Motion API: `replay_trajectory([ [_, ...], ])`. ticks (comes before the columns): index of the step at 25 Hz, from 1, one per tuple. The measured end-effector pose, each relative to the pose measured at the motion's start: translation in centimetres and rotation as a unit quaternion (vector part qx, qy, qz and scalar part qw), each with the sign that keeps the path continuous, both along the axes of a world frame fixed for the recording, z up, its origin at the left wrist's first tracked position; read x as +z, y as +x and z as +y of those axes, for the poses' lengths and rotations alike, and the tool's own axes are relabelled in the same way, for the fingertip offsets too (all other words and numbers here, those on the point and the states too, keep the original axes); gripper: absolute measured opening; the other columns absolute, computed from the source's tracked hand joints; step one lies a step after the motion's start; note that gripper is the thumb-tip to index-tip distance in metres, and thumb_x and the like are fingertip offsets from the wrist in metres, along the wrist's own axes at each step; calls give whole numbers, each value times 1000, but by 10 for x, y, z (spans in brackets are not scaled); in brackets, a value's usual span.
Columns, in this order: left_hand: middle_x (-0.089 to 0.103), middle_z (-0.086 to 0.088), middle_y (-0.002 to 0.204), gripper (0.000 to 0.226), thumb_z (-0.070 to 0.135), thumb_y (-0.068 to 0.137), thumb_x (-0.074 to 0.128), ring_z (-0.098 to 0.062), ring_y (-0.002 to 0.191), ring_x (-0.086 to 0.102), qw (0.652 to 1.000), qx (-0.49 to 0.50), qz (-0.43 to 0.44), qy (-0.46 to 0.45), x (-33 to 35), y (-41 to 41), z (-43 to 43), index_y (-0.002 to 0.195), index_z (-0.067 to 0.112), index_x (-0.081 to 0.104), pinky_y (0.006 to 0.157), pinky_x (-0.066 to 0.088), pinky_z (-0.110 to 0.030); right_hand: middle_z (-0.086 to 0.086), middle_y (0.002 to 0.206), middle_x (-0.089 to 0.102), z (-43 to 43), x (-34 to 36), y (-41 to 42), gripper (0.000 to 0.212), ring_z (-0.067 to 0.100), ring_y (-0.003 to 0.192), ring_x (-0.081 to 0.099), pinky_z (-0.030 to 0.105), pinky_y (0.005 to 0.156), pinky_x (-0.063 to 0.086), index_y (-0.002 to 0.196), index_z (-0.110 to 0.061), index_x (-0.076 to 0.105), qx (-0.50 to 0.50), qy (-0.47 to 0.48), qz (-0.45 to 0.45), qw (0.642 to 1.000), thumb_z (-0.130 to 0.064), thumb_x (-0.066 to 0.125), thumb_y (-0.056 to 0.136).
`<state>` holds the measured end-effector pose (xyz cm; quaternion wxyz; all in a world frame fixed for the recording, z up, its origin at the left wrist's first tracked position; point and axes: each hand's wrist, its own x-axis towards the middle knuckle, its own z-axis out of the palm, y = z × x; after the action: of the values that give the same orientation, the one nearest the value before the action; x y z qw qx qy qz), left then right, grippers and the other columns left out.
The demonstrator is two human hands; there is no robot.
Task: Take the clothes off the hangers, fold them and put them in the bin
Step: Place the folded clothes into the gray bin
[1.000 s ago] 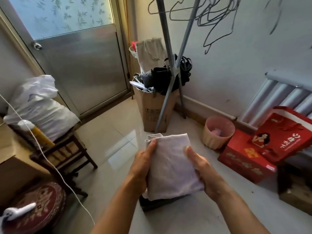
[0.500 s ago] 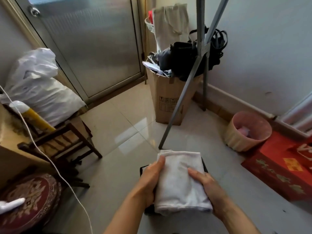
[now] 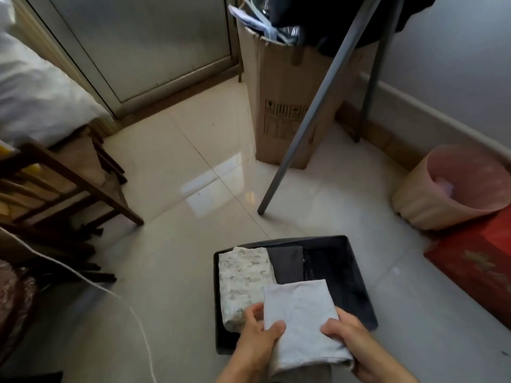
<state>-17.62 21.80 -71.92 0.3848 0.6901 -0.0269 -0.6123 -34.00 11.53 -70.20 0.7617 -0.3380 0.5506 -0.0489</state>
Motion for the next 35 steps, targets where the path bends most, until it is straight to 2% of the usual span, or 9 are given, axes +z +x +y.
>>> replay_trajectory([
  [3,67,-11,101,42,-7,83,57,-20,80,63,1000,-10,-14,-4,-34,8,-14,102,29,50,59,46,-23,19,97,73,-18,-41,2,62,32,84,66,33,67,51,111,-3,63,0,-13,21,1000,-5,61,49],
  [6,65,-3,103,36,-8,85,52,-17,80,59,999,-12,-40,-6,-62,16,-30,80,25,66,58,44,-19,15,103,73,-38,-72,15,54,34,94,69,40,75,55,113,-7,61,1,-29,23,999,-1,64,60],
  [13,64,-7,108,37,-2,88,49,-12,66,53,995,0,-100,-12,-103,37,-73,98,29,68,46,40,-16,11,98,74,-72,-135,48,46,30,90,69,36,67,57,113,-10,62,-20,-58,23,998,-1,66,67],
  [16,67,-2,90,37,-5,85,50,-9,56,46,987,52,-146,-33,-110,56,-60,96,25,70,48,38,-16,9,99,73,-64,-140,72,41,22,81,68,29,55,52,111,-16,63,-11,-51,-26,998,-3,67,73],
  [19,64,-1,77,35,-10,84,51,-4,49,45,977,110,-178,-36,-115,73,-39,95,18,70,47,38,-15,5,101,75,-49,-147,97,51,20,84,71,29,62,56,114,-17,61,1,-41,-78,996,-8,66,65],
  [21,67,1,86,36,-9,85,51,-4,60,56,973,117,-199,-19,-125,82,-28,97,20,69,55,45,-15,4,105,74,-39,-158,110,51,19,94,70,30,76,58,119,-18,57,25,-52,-54,997,-4,68,71],
  [23,63,1,110,36,-5,87,53,-10,88,61,969,68,-238,2,-144,89,-21,101,25,66,76,51,-21,2,107,70,-31,-172,117,41,17,96,68,30,82,56,119,-19,55,82,-110,42,990,-5,64,82],
  [27,48,0,122,36,1,88,54,-12,100,53,960,-40,-272,50,-166,97,-21,116,21,64,97,43,-25,-5,89,61,-26,-186,121,19,16,83,60,35,74,51,91,-23,53,190,-226,275,915,-33,65,80],
  [35,44,-2,131,31,11,91,58,-20,121,48,965,-23,-244,91,-137,98,-23,115,30,61,107,41,-36,-5,92,59,-28,-153,119,16,17,85,56,31,66,42,89,-21,52,209,-220,299,905,-34,60,86],
])
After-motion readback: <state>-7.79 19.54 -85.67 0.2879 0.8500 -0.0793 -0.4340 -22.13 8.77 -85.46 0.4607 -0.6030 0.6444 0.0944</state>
